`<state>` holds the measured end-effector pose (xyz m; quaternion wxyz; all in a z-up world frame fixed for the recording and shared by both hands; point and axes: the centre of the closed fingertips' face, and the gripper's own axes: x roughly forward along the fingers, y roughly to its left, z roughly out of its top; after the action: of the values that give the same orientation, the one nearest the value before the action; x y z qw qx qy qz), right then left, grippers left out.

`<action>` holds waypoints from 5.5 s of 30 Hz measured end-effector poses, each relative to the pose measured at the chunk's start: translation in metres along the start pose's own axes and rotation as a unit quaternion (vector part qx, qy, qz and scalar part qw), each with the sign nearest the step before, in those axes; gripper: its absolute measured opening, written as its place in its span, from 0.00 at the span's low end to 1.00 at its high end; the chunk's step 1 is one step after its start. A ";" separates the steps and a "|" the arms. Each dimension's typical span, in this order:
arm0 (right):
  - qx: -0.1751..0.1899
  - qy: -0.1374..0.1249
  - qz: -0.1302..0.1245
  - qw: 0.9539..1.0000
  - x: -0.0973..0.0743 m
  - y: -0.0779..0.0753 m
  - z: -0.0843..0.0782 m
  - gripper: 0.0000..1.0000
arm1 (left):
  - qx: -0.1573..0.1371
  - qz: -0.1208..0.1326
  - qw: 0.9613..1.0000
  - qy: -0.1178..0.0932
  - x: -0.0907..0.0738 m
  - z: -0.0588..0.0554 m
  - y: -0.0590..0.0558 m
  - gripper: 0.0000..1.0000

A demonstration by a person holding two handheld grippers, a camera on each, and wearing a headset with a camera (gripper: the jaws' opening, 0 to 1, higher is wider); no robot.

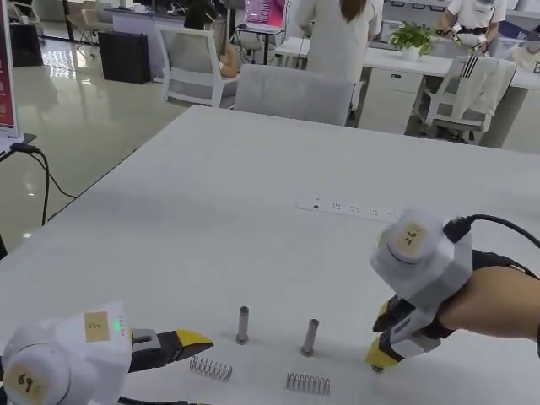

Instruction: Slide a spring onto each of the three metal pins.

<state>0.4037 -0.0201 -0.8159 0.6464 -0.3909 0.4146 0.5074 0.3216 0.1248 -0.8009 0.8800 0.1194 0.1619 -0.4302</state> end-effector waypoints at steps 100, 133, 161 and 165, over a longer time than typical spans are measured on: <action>-0.172 -0.004 0.100 0.980 -0.001 0.106 0.075 0.08 | 0.071 -0.079 0.994 0.000 0.018 0.030 -0.033 0.13; -0.172 -0.008 0.116 0.978 0.007 0.114 0.067 0.12 | 0.060 -0.104 0.993 -0.014 0.016 0.038 -0.041 0.03; -0.159 -0.061 0.116 0.978 -0.017 0.119 0.094 0.08 | 0.058 -0.101 0.993 -0.009 0.018 0.033 -0.041 0.02; -0.158 -0.069 0.120 0.978 -0.019 0.121 0.100 0.08 | 0.056 -0.103 0.993 -0.009 0.018 0.032 -0.041 0.03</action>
<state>0.2959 0.0883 -0.7728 0.5378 -0.3998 0.3276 0.6661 0.3052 0.0756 -0.7812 0.8242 0.1475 0.1407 -0.5284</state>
